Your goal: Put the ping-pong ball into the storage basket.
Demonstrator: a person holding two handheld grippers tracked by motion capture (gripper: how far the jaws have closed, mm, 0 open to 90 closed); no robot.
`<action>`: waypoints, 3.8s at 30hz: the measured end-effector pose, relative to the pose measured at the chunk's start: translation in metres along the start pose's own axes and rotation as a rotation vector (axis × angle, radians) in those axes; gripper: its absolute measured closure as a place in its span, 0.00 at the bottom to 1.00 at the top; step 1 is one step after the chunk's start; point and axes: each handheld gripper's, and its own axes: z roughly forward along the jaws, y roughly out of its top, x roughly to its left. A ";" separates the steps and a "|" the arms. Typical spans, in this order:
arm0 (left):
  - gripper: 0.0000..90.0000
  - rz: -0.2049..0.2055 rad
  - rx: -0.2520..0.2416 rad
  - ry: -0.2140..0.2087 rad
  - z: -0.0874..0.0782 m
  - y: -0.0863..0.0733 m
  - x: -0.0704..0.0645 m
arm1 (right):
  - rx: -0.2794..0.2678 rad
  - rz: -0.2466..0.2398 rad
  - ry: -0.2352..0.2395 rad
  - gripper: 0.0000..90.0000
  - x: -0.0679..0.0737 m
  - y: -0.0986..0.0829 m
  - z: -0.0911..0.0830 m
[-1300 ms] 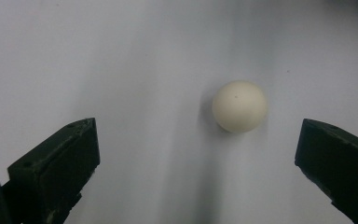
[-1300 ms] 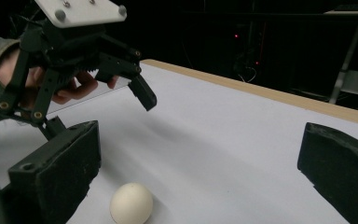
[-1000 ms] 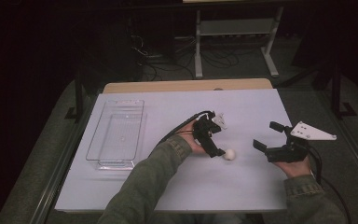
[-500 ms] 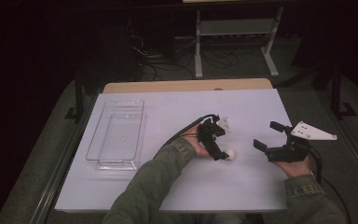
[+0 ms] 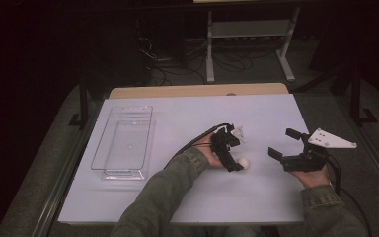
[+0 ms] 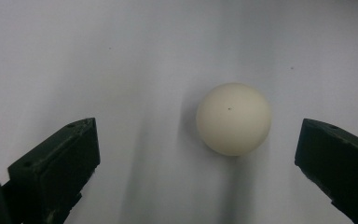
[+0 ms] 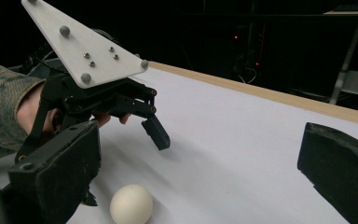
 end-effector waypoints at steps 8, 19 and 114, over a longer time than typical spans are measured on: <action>0.00 0.007 0.005 -0.005 0.005 0.001 -0.002 | -0.001 0.001 0.001 0.00 0.000 0.000 0.000; 0.06 0.022 -0.005 -0.021 0.005 0.001 -0.004 | -0.003 0.002 0.002 0.00 0.000 0.000 0.000; 0.56 0.094 -0.015 -0.051 -0.033 0.004 -0.013 | 0.002 -0.008 0.007 0.00 0.002 0.001 0.001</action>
